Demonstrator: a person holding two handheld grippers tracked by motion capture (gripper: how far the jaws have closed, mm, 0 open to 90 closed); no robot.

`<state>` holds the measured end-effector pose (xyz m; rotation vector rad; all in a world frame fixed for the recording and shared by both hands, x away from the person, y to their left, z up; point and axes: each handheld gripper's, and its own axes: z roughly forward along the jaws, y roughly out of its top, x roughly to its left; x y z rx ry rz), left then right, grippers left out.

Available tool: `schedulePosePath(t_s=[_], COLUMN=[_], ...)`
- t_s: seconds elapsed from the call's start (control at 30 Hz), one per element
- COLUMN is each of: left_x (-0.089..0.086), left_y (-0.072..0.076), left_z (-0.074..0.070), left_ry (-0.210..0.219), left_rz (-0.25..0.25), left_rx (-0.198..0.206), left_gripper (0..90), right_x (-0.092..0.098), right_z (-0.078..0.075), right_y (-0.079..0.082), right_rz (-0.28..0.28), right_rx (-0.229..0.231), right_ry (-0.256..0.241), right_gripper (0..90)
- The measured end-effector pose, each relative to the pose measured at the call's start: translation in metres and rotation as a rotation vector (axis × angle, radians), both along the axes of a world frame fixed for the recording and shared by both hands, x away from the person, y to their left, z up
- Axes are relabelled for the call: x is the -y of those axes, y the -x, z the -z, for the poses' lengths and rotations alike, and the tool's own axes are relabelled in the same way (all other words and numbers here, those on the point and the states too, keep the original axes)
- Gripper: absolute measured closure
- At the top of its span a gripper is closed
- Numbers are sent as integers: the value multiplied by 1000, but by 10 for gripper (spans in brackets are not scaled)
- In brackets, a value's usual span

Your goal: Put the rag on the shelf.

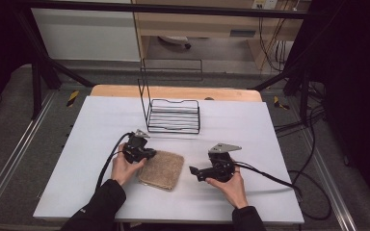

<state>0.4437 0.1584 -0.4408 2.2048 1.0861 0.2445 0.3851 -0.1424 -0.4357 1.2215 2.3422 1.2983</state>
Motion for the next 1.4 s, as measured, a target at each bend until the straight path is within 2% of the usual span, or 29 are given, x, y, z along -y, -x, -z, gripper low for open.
schedulePosePath(t_s=[0.07, 0.17, 0.4, 0.53, 0.6, 0.63, 0.83, 1.0, 1.1, 1.3, 1.4], left_x=[-1, -4, -4, -4, -4, -4, -3, -3, -3, -4, -7], left_y=[-1, -3, -2, -2, -2, -2, -2, -1, -1, -1, -1], left_z=[0, 2, 1, 1, 2, 2, 1, 1, 2, 2, 4], left_ry=[6, 29, 13, 16, 15, 13, 5, 3, 5, 9, 43], left_rz=[9, 17, 28, 33, 38, 36, 36, 39, 40, 45, 36], left_rx=[-2, -11, -3, -2, 4, 5, 15, 20, 19, 21, 15], left_gripper=[817, 817, 816, 815, 815, 815, 814, 811, 810, 807, 808], right_x=[-7, -17, -45, -55, -57, -58, -59, -59, -60, -62, -62], right_z=[0, 1, 7, 12, 13, 14, 17, 18, 18, 18, 18], right_y=[-4, -10, -25, -33, -34, -35, -35, -34, -32, -33, -34], right_rz=[13, 13, 50, 71, 78, 85, 87, 92, 90, 112, 122], right_rx=[-16, -18, -41, -54, -46, -46, -89, -95, -140, -179, -205], right_ry=[-21, -9, 5, 36, 41, 37, 37, 29, 6, -18, -36], right_gripper=[80, 116, 220, 281, 342, 344, 499, 601, 685, 772, 824])
